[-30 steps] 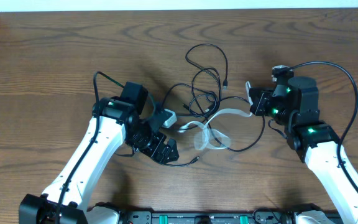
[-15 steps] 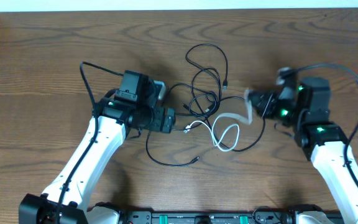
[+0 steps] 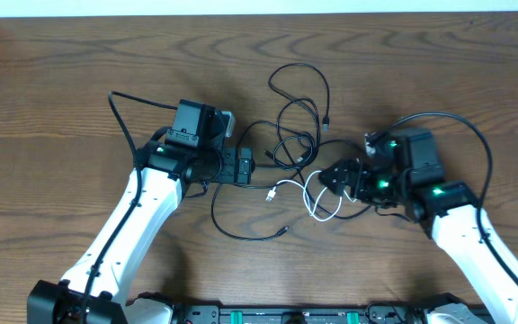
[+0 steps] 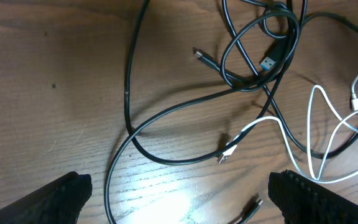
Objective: Untangle cables
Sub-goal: 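Move the right gripper back in and grasp the white cable loop, then pull the white cable up and off the table to the right with the right gripper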
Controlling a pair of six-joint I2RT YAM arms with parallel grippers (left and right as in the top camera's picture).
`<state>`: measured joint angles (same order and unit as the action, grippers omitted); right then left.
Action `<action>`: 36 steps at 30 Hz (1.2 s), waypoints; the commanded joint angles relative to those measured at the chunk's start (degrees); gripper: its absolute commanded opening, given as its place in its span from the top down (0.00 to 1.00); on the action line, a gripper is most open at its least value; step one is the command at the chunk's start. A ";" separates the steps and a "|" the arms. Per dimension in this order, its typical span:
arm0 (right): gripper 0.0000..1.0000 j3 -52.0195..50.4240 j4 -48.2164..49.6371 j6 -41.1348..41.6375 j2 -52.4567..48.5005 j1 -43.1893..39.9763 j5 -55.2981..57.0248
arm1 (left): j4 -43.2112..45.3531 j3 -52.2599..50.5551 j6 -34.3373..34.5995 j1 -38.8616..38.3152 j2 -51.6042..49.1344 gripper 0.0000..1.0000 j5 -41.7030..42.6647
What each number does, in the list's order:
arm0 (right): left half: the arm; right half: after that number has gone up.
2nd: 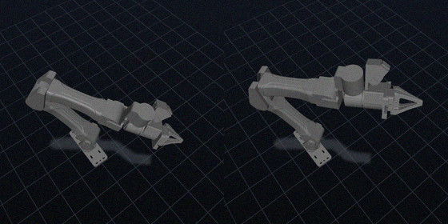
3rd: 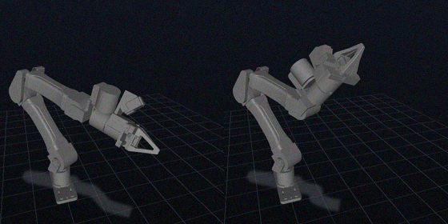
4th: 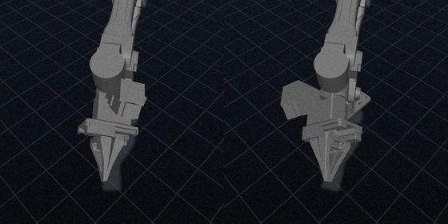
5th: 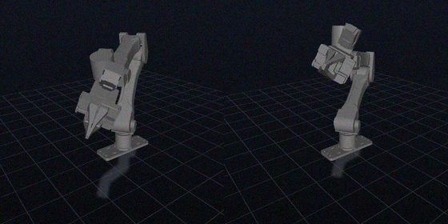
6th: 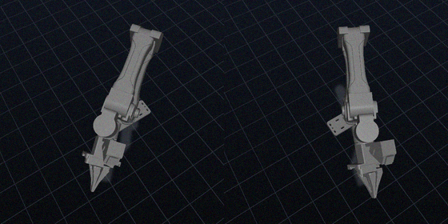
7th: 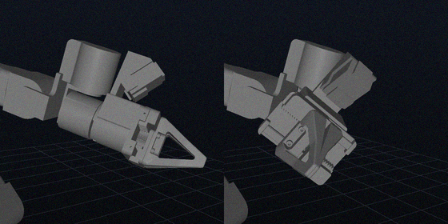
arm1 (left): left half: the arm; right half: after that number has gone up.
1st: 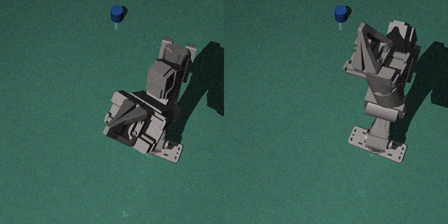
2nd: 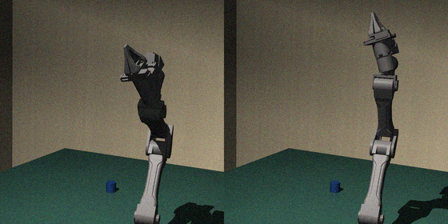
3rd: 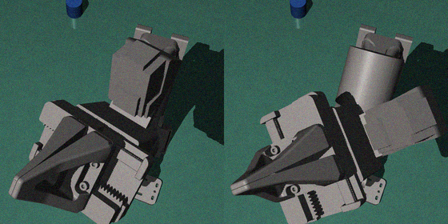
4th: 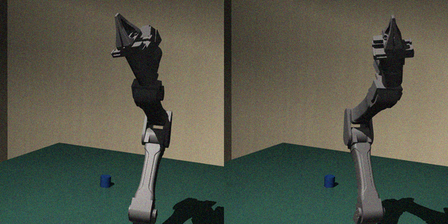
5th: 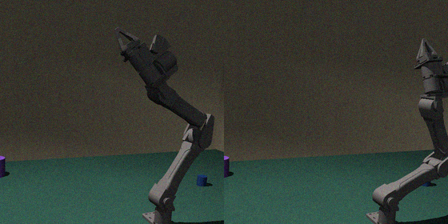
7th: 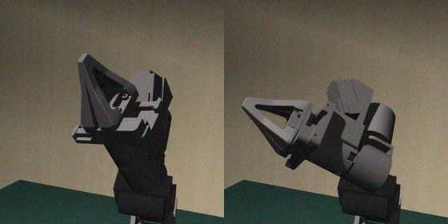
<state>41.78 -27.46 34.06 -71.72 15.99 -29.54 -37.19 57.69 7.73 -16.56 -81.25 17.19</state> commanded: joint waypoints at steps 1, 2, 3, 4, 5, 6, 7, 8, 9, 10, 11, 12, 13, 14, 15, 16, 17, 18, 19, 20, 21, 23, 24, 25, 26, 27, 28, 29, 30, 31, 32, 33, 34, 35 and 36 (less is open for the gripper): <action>0.01 -1.11 -0.20 2.05 -2.71 4.24 13.60 | -0.20 0.50 0.57 0.09 -0.35 0.02 -0.76; 0.01 -1.11 0.20 1.51 -3.76 5.49 15.91 | -0.20 0.50 0.57 0.09 -0.35 0.02 -0.76; 0.01 -1.11 0.85 0.39 -4.66 6.40 16.96 | -0.20 0.50 0.57 0.09 -0.35 0.02 -0.74; 0.01 -1.11 1.57 -1.03 -5.60 7.26 17.40 | -0.22 0.50 0.57 0.09 -0.35 0.02 -0.76; 0.01 -1.11 2.47 -2.58 -6.71 8.17 17.38 | -0.22 0.50 0.57 0.09 -0.37 0.02 -0.76; 0.01 -1.11 3.08 -3.41 -7.76 9.03 17.35 | -0.22 0.50 0.55 0.09 -0.35 0.02 -0.76; 0.01 -1.11 3.43 -3.65 -8.57 9.73 17.35 | -0.22 0.50 0.55 0.09 -0.35 0.02 -0.76; 0.01 -1.11 3.76 -4.11 -9.29 10.47 16.92 | -0.22 0.50 0.55 0.09 -0.35 0.02 -0.76; 0.01 -1.11 4.13 -4.66 -9.97 11.39 16.09 | -0.22 0.50 0.55 0.09 -0.35 0.02 -0.76; 0.01 -1.11 4.66 -5.49 -10.38 12.31 15.13 | -0.22 0.50 0.55 0.09 -0.35 0.02 -0.76; 0.01 -1.11 5.25 -5.92 -10.58 13.14 14.45 | -0.22 0.50 0.55 0.09 -0.35 0.02 -0.76; 0.01 -1.11 5.70 -5.90 -10.58 13.73 14.36 | -0.22 0.50 0.55 0.09 -0.35 0.02 -0.76; 0.01 -1.11 6.45 -5.90 -10.58 14.47 14.38 | -0.22 0.50 0.55 0.09 -0.35 0.02 -0.79; 0.01 -1.11 7.37 -5.90 -10.54 15.04 14.40 | -0.22 0.50 0.55 0.09 -0.35 0.02 -0.76; 0.01 -1.11 8.13 -5.90 -10.54 15.41 14.40 | -0.22 0.50 0.55 0.09 -0.35 0.02 -0.79; 0.01 -1.11 8.83 -5.88 -10.54 15.67 14.93 | -0.22 0.50 0.55 0.09 -0.35 0.02 -0.76; 0.01 -1.11 8.79 -5.88 -10.56 15.74 15.85 | -0.22 0.50 0.55 0.09 -0.35 0.02 -0.79; 0.01 -1.11 8.48 -5.90 -10.62 15.80 16.90 | -0.22 0.50 0.55 0.09 -0.35 0.02 -0.79; 0.01 -1.11 7.87 -5.88 -10.88 15.93 18.97 | -0.22 0.50 0.55 0.09 -0.35 0.02 -0.79; 0.01 -1.11 7.41 -5.88 -11.10 16.02 20.37 | -0.22 0.50 0.55 0.09 -0.35 0.02 -0.79; 0.01 -1.11 6.73 -5.90 -11.61 16.15 22.36 | -0.22 0.50 0.55 0.09 -0.35 0.02 -0.79; 0.01 -1.11 6.29 -5.92 -12.61 16.55 23.71 | -0.20 0.50 0.55 0.09 -0.35 0.02 -0.79; 0.01 -1.11 6.51 -5.90 -13.07 16.76 23.58 | -0.20 0.50 0.55 0.09 -0.35 0.02 -0.79; 0.01 -1.11 6.88 -5.90 -13.51 17.07 23.08 | -0.20 0.50 0.55 0.09 -0.35 0.02 -0.79; 0.01 -1.11 7.34 -5.90 -13.75 17.42 22.49 | -0.20 0.50 0.55 0.09 -0.35 0.02 -0.79; 0.03 -1.11 7.89 -5.90 -13.81 17.81 21.53 | -0.22 0.50 0.55 0.09 -0.35 0.02 -0.79; 0.08 -1.11 9.09 -5.97 -13.79 18.34 20.28 | -0.22 0.50 0.55 0.09 -0.35 0.02 -0.79; 0.13 -1.11 10.16 -6.34 -13.79 18.73 19.82 | -0.22 0.50 0.55 0.09 -0.35 0.02 -0.79; 0.22 -1.11 10.86 -6.56 -13.79 19.06 19.71 | -0.22 0.50 0.55 0.09 -0.35 0.02 -0.79; 0.29 -1.11 11.26 -6.75 -13.79 19.37 20.02 | -0.22 0.50 0.55 0.09 -0.35 0.02 -0.76; 0.40 -1.11 11.58 -7.06 -13.79 19.58 20.31 | -0.22 0.50 0.55 0.09 -0.35 0.02 -0.79; 0.52 -1.11 11.89 -7.67 -13.79 19.61 20.65 | -0.22 0.50 0.55 0.09 -0.35 0.02 -0.79; 0.71 -1.11 12.13 -8.59 -13.79 19.56 21.00 | -0.22 0.50 0.55 0.09 -0.35 0.02 -0.79; 0.88 -1.11 12.44 -10.10 -13.79 19.50 21.84 | -0.22 0.50 0.55 0.09 -0.35 0.02 -0.79; 0.99 -1.05 12.76 -11.82 -13.75 19.30 22.14 | -0.22 0.50 0.55 0.09 -0.35 0.02 -0.76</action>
<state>40.91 -15.38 26.76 -85.36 35.18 -9.10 -37.23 57.69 7.73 -16.56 -81.25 17.19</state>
